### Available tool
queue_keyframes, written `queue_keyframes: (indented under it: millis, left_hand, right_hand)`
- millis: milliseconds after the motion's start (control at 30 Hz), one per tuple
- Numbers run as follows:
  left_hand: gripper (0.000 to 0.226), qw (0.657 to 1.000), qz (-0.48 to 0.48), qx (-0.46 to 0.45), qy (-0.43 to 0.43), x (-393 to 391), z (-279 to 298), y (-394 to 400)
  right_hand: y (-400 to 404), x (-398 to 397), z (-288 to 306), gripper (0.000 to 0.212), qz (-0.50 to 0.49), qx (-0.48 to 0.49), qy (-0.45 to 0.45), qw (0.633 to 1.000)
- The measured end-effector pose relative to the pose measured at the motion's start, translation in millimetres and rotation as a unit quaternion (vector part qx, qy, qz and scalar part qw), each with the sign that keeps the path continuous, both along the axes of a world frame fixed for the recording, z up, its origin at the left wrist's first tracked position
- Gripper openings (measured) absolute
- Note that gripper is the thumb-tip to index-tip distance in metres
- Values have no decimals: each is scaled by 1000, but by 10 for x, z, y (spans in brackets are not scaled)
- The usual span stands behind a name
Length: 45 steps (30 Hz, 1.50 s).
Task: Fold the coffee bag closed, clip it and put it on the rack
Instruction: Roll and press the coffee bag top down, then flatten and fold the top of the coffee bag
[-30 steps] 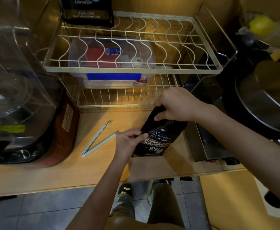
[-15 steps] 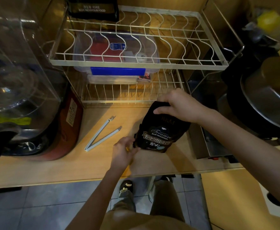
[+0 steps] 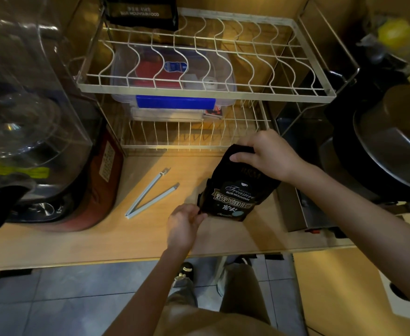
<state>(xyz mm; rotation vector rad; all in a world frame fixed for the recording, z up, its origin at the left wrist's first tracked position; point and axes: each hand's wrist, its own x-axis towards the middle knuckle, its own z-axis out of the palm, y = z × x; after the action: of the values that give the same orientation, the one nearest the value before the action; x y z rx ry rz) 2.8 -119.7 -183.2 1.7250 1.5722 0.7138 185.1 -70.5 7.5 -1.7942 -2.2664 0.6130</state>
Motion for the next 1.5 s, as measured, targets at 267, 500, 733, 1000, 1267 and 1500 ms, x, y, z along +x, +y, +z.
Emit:
queue_keyframes:
  millis: [267,500,733,1000,1267,1500]
  left_hand:
    - [14,990,-120,75,28,-48,3,34]
    - [13,987,-152,-17,50,-97,18,120]
    - [79,990,-100,-59,-75,-2,574,371]
    - [10,909,-66,-172,-373,157,884,467]
    - [17,891,3,-189,-413,28,833,566]
    - [11,892,-13,-185,-413,-21,856,584]
  right_hand:
    - [-13,-84,-59,22,-20,26,-2,999]
    - [-46,-223,-81,23,16,42,-29,999]
    - [9,-237,-35,18,55,9,-7,998]
    - [117,-113,72,28,39,-52,56,996]
    - [-326,410,-553,74,-170,-164,418,877]
    - [-346,109,-1076,54,-238,-138,530,802]
